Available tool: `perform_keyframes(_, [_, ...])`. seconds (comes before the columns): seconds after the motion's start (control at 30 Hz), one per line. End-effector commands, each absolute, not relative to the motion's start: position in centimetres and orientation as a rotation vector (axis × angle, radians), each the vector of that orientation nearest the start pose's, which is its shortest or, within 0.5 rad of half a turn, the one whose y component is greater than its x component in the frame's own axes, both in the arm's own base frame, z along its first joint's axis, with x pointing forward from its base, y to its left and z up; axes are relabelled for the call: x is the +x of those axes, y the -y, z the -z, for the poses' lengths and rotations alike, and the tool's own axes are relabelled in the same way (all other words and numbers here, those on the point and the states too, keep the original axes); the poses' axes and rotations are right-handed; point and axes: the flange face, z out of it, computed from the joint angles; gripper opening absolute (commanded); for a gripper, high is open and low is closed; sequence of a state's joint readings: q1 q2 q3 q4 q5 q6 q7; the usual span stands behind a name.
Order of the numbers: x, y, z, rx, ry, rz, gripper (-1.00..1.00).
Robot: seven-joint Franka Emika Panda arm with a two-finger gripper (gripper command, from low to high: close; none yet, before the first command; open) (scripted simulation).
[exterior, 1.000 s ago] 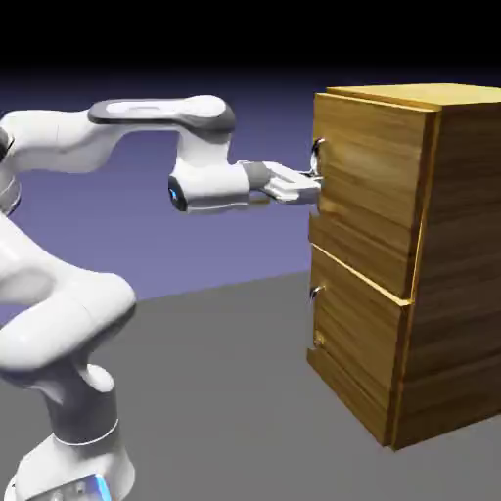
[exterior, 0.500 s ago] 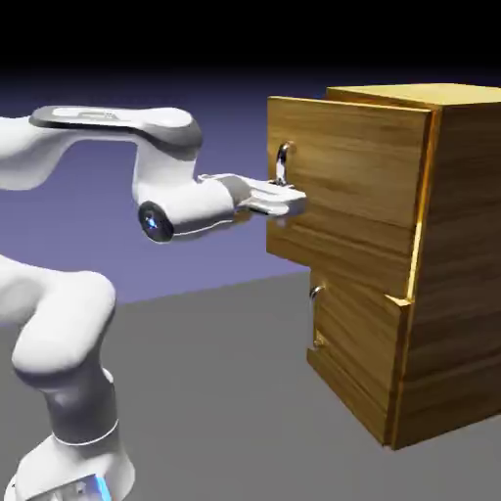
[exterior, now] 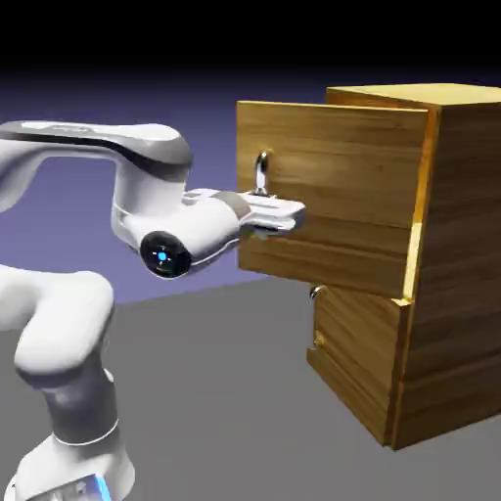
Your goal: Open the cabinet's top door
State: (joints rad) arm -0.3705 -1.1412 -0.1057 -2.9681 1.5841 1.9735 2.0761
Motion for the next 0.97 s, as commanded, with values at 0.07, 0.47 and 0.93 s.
perform_keyframes(0.07, [25.1,8.0,-49.7,-0.043,-1.719,-1.246,-1.0])
perform_keyframes(0.47, [24.8,18.0,-49.7,-0.355,-1.761,-1.496,-1.0])
perform_keyframes(0.93, [27.5,27.0,-49.7,-0.667,-1.764,-1.719,-1.0])
